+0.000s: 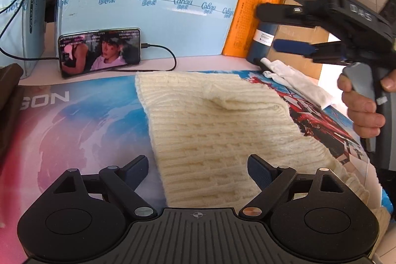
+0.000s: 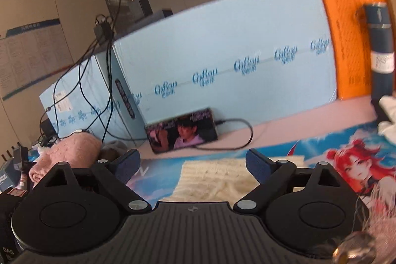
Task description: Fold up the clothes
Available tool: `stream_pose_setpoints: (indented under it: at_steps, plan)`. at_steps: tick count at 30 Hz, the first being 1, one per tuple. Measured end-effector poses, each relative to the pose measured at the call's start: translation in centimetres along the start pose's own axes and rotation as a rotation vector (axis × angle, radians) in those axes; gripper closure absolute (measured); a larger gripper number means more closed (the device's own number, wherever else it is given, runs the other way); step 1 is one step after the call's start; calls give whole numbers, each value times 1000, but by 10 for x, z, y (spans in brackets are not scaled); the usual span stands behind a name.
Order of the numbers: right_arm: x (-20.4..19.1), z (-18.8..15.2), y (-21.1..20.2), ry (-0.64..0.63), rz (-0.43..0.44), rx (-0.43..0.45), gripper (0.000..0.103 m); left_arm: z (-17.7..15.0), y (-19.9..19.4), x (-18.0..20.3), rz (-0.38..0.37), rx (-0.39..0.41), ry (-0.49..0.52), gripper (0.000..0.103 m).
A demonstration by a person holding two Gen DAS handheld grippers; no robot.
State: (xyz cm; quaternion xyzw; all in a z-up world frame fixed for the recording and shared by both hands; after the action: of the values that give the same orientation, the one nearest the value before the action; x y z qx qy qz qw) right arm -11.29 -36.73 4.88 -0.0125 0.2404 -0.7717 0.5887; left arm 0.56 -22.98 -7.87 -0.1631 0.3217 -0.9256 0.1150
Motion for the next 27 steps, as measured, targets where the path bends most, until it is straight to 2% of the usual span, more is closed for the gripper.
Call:
stream_pose_setpoints:
  at_steps: [2, 4, 6, 8, 11, 13, 15, 17, 22, 24, 27]
  plan:
    - [0, -6, -34, -85, -63, 74, 3, 4, -7, 4, -11, 40, 17, 14]
    - [3, -21, -60, -149, -133, 92, 0, 8, -18, 17, -61, 90, 62, 14]
    - [9, -45, -74, -183, -191, 53, 0, 11, -28, 34, -116, 127, 120, 13]
    - [12, -74, -82, -225, -228, -18, 0, 9, -33, 53, -145, 117, 198, 12]
    - [7, -116, -88, -309, -228, -126, 0, -7, -28, 69, -95, 27, 306, 12]
    - [7, -131, -87, -326, -236, -159, 0, -19, -22, 71, -61, -34, 355, 12]
    - [10, -142, -85, -309, -238, -178, 0, -28, -14, 65, -14, -76, 351, 10]
    - [16, -148, -81, -246, -214, -192, 0, -31, -14, 63, 14, -80, 339, 8]
    - [13, -150, -88, -255, -209, -149, 0, -34, -27, 72, 83, -2, 423, 8]
    - [10, -144, -100, -257, -200, -96, 0, -30, -41, 71, 76, 47, 431, 8]
    - [5, -138, -125, -214, -63, -43, 0, -26, -74, 66, -9, 132, 433, 8]
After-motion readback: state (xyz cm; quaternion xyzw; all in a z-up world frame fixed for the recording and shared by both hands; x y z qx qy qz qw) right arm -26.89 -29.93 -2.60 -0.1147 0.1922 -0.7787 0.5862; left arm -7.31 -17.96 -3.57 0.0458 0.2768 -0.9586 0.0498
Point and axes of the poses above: each gripper's, at about its wrist camera, not at the fingertips, and y roughly the way its jaws point, x to its right, z to its top, the point moved 8 cm from there along y, roughly the way its jaws point, and after that the axes turned 7 degrees about -x, right-handed, at the moved point
